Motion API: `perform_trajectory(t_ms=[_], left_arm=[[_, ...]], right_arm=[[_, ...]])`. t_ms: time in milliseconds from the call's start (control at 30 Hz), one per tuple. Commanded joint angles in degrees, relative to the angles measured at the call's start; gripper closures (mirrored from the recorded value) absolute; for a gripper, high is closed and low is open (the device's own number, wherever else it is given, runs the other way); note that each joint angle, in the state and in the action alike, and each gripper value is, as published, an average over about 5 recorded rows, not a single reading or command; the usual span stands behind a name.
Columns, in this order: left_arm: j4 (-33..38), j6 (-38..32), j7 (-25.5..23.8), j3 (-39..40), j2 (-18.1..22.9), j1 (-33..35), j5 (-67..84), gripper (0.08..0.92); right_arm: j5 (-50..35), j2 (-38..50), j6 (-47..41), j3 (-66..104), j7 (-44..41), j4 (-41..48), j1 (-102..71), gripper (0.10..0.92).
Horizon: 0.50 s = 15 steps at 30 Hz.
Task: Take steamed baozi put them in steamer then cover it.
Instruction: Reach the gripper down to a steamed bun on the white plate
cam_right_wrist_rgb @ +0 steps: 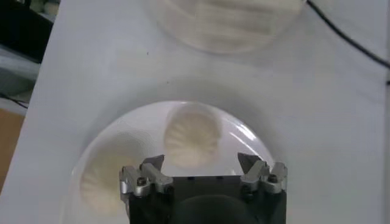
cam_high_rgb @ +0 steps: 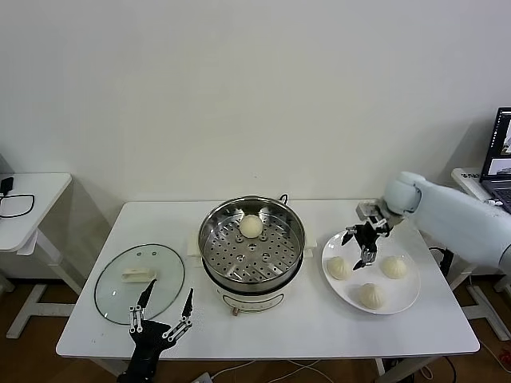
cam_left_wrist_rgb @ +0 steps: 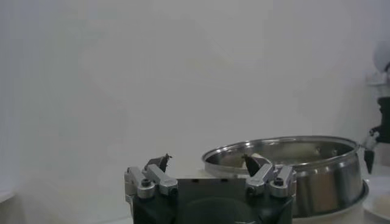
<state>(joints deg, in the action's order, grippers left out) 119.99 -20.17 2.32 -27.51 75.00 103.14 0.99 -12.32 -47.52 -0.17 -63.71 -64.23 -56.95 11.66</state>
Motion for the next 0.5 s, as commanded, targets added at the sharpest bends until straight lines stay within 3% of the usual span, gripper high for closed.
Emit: perform_trajectory(t_ms=[33, 400, 500], left_arm=[[-0.2, 0.0, 0.0, 0.0, 0.0, 0.0, 0.0, 0.177], [-0.3, -0.1, 0.3, -0.2, 0.2, 0.1, 0.1, 0.177], [-0.3, -0.1, 0.3, -0.3, 0.2, 0.0, 0.1, 0.177]], right_arm=[[-0.6, -1.4, -1.3, 0.0, 3.1, 1.8, -3.7, 0.203], [0.5, -3.2, -1.4, -0.1, 3.2, 2.6, -3.6, 0.21], [0.7, -3.1, -1.5, -0.1, 2.9, 2.4, -3.5, 0.261]])
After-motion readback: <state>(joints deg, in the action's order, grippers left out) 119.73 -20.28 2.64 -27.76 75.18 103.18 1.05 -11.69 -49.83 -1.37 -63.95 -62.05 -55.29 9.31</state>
